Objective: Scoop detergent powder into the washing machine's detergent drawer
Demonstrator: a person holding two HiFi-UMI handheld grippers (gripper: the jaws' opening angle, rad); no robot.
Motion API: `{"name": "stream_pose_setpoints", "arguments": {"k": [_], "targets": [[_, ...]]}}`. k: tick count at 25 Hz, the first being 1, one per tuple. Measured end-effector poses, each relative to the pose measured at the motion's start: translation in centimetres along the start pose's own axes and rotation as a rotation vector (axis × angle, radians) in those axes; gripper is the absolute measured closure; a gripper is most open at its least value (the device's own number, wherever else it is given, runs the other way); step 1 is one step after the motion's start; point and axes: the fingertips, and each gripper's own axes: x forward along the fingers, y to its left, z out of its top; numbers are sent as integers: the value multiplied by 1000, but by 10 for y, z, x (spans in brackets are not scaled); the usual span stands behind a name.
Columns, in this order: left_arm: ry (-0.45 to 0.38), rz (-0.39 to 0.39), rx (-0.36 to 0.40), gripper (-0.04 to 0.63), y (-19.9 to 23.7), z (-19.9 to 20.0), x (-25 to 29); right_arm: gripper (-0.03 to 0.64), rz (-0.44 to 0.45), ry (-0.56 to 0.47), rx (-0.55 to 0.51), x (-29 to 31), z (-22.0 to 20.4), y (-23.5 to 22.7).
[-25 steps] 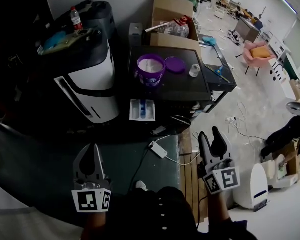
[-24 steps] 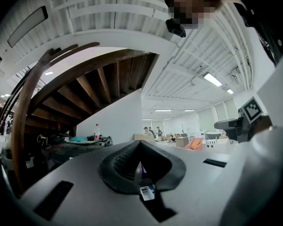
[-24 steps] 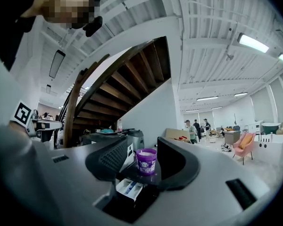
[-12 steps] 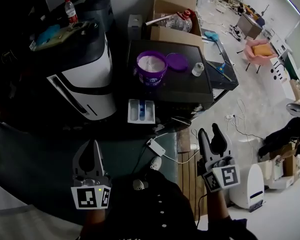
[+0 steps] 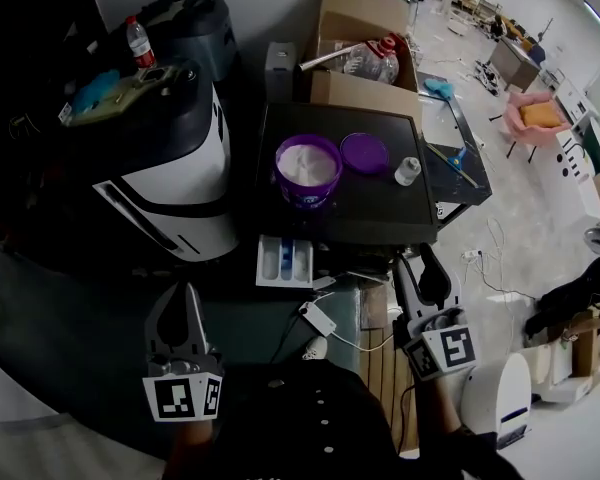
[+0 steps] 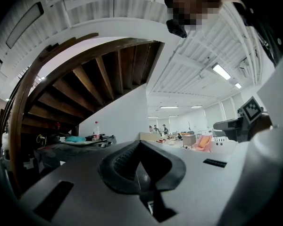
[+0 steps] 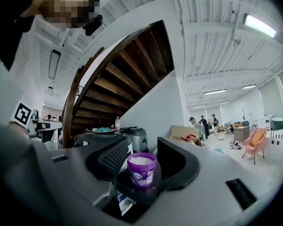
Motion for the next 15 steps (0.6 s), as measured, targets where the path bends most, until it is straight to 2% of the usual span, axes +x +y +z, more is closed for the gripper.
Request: {"name": "stream_pose_setpoints", "arguments": {"k": [9,15], "targets": [[4,80,13,589,2,0,51,420,52,27,5,56,-9,-39],[32,122,7,589,3,-12,63,420,100,57,12,87,-23,-41]]}}
